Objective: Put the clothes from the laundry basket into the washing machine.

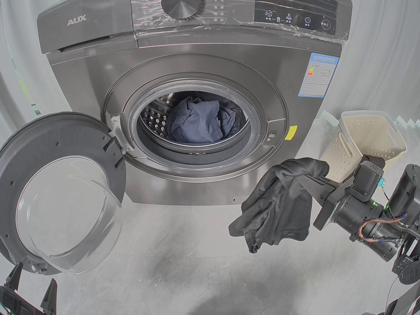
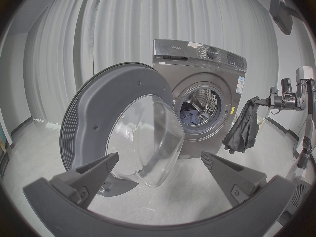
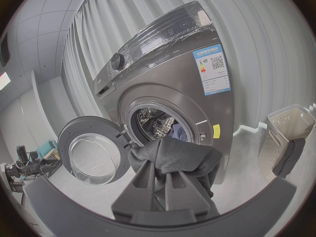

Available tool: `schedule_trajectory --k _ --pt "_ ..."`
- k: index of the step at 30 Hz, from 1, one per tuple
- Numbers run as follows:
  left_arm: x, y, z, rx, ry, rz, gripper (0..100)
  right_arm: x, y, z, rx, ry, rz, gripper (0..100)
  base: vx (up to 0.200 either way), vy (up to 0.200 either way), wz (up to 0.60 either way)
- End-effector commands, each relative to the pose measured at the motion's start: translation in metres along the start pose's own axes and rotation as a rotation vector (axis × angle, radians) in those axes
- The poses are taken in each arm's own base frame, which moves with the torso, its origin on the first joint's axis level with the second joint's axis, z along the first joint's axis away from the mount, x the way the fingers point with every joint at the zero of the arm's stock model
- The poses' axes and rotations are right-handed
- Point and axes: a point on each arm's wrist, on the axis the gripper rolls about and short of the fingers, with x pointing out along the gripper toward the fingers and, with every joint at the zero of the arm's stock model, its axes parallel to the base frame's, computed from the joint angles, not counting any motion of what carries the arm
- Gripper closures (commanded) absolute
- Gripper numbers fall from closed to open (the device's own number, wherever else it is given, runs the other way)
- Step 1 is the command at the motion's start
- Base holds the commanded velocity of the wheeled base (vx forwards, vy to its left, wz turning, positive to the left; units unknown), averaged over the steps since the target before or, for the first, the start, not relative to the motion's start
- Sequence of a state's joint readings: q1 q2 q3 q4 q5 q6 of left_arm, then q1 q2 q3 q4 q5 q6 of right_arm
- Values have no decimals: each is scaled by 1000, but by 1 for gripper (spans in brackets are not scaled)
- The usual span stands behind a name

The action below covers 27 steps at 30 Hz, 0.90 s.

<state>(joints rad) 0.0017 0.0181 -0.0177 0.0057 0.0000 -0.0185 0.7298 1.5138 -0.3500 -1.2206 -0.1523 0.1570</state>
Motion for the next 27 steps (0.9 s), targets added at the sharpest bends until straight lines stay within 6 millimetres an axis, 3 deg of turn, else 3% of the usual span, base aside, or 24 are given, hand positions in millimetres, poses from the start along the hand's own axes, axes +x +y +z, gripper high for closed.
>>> schedule_trajectory --k 1,15,27 --pt "0 0 -4 0 0 0 0 5 3 -5 -3 19 12 100 0 -200 0" --pt "0 0 -5 18 -2 6 0 49 34 0 64 -72 90 100 0 -14 0" --pt "0 -1 -4 86 -15 -50 0 88 54 -16 82 -128 135 100 0 0 0"
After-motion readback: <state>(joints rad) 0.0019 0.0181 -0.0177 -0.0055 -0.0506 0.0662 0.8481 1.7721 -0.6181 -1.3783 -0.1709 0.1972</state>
